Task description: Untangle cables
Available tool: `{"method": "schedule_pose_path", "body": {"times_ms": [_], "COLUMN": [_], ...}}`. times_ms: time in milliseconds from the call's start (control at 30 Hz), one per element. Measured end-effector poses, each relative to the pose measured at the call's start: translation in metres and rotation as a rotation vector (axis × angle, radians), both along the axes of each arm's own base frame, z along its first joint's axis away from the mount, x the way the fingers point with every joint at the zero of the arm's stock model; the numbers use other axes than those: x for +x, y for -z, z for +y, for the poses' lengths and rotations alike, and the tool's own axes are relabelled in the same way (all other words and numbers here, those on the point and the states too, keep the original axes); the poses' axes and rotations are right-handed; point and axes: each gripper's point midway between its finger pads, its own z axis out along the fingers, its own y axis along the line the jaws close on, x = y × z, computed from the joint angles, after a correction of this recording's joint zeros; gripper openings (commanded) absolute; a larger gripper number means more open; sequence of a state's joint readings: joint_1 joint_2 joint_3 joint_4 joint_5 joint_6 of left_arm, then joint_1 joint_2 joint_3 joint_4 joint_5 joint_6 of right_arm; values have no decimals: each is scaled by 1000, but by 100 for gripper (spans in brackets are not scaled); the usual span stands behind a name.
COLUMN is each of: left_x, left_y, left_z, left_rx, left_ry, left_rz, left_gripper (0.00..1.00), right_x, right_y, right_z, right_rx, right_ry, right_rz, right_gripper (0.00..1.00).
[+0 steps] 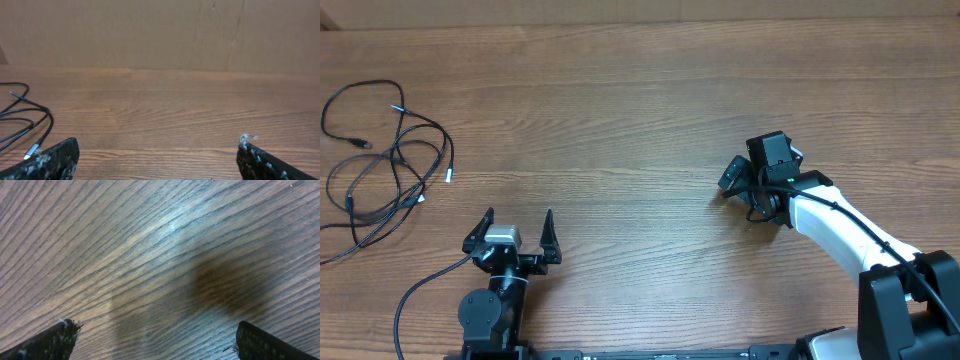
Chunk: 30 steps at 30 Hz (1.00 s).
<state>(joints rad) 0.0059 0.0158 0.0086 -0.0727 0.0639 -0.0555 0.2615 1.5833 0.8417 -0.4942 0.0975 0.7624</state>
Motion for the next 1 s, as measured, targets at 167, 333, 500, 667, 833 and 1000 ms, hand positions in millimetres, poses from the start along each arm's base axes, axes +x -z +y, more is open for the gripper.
{"method": "schedule_pose_path", "body": {"times_ms": [167,333,500,667,833,1000], "left_x": [0,0,0,0,0,0], "left_y": [0,0,0,0,0,0], "left_z": [1,1,1,1,1,1], "left_rx": [13,15,15,15,15,15], "left_ry": [-4,-4,-4,-4,-4,-4], "left_rz": [0,-1,-1,-1,-1,-1], "left_gripper": [100,100,100,100,100,100], "right_x": [0,0,0,0,0,0], "right_y": [0,0,0,0,0,0], "right_z": [0,0,0,0,0,0], "right_rx": [1,0,0,0,0,0], "right_ry": [1,0,0,0,0,0], "right_rz": [0,0,1,0,0,0], "right_gripper": [100,100,100,100,100,100]}}
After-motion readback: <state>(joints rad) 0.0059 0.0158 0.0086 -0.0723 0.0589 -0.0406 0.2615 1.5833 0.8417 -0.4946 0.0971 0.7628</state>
